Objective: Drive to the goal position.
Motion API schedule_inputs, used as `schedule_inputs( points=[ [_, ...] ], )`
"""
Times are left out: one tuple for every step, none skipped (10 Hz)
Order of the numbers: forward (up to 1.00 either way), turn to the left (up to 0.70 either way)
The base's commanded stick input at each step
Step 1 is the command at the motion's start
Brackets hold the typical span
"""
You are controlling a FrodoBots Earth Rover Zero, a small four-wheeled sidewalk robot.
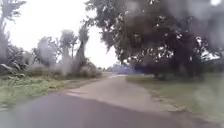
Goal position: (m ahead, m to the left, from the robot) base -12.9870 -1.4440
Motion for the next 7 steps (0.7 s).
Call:
schedule_inputs(
  points=[
    [0.85,0.0],
    [0.19,0.0],
    [0.0,0.0],
    [0.0,0.0],
    [0.0,0.0],
    [0.0,0.0],
    [0.0,0.0]
  ],
)
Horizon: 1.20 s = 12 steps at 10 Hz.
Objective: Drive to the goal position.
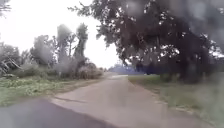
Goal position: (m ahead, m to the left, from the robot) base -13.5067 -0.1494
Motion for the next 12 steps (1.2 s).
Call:
schedule_inputs(
  points=[
    [0.0,0.0],
    [0.0,0.0],
    [0.0,0.0],
    [0.0,0.0],
    [0.0,0.55],
    [0.0,0.85],
    [0.0,0.85],
    [0.0,0.85],
    [0.0,0.85],
    [0.0,0.85],
    [0.0,0.85],
    [0.0,0.85]
  ],
)
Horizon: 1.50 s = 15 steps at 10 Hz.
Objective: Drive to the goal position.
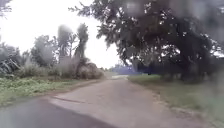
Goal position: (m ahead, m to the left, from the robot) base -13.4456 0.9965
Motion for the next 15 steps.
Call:
schedule_inputs(
  points=[
    [0.0,0.85],
    [0.0,0.85],
    [0.0,0.85],
    [0.0,0.85],
    [0.0,0.85],
    [0.0,0.85],
    [0.0,0.85],
    [0.0,0.85],
    [0.0,0.85],
    [0.0,0.85],
    [0.0,0.85],
    [0.0,0.85],
    [0.0,0.85],
    [0.0,0.85],
    [0.0,0.85]
  ],
)
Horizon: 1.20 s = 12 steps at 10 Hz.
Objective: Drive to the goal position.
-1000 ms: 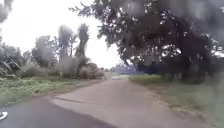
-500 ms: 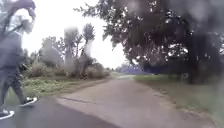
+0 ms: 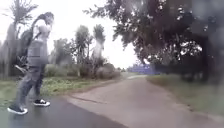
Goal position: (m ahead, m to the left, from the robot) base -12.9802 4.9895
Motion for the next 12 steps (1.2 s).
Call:
schedule_inputs(
  points=[
    [0.0,0.85],
    [0.0,0.85],
    [0.0,0.85],
    [0.0,0.85],
    [0.0,0.85],
    [0.0,0.85],
    [0.0,0.85],
    [0.0,0.85],
    [0.0,0.85],
    [0.0,0.85],
    [0.0,0.85],
    [0.0,0.85]
  ],
)
